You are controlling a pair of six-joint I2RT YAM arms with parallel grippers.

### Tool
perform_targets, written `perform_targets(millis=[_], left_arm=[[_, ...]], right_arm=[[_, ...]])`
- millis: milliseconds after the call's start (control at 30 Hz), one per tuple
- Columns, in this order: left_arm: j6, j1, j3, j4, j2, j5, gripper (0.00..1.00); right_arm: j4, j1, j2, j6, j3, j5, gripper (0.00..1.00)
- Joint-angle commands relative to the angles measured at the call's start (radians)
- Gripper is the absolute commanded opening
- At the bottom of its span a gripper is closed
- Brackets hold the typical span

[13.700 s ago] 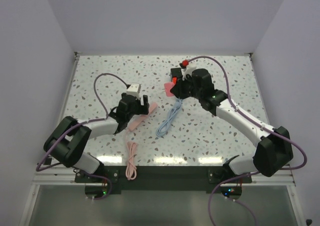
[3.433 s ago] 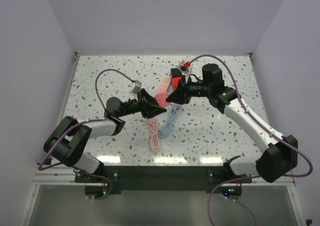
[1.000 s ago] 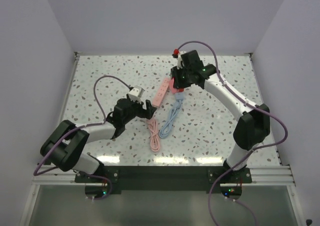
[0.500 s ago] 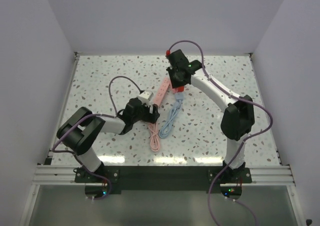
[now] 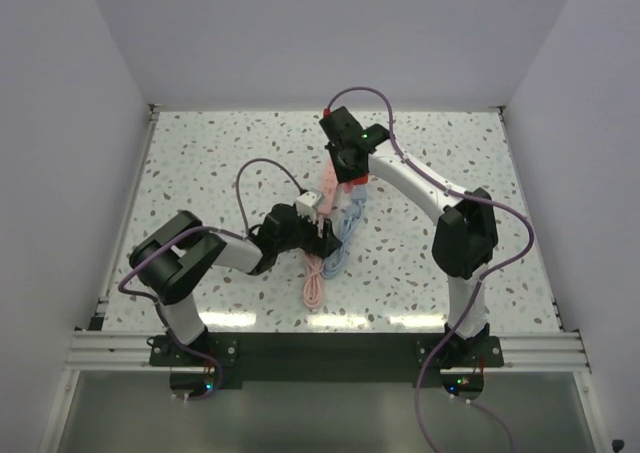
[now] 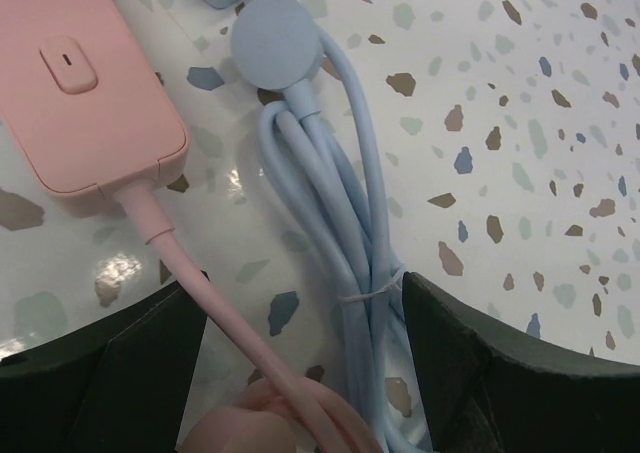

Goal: Insert the plug

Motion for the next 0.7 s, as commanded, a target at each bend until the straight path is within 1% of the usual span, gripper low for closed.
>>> perform_targets(millis=[0,167,333,433,500,533,633,667], left_arm=[[-0.046,-0.043,0.035,0.055,0.029,0.077,0.82],[-0.088,-0.067,0.059,0.107,0.066,0.12,0.82],[-0.086,-0.112,0.137,0.115,0.115,0.132,0.82],[-0.088,-0.115,0.145,0.124,0.135,0.131,0.82],[-0.073,-0.115,0.129,0.11,0.114,0.111,0.84],[-0.065,-0.115,0.119,0.096,0.1,0.073,0.86],[-0.028,-0.101,0.058,0.052,0.008,-0.035,0.9],[-0.025,-0.094,0.038,0.05,-0.044,-0.049,0.91]], right_arm=[[-0.015,0.003,-0.02,0.028,0.032,0.046,0.0],[-0.029,0.005,-0.018,0.031,0.029,0.055,0.0],[-0.041,0.008,-0.026,0.034,0.009,0.066,0.0],[-0.068,0.008,-0.023,0.032,0.017,0.083,0.0],[-0.084,0.011,-0.017,0.032,0.021,0.098,0.0],[-0.087,0.012,-0.017,0.032,0.026,0.104,0.0],[-0.105,0.02,-0.014,0.034,0.038,0.116,0.0],[-0.117,0.022,-0.011,0.034,0.044,0.122,0.0]])
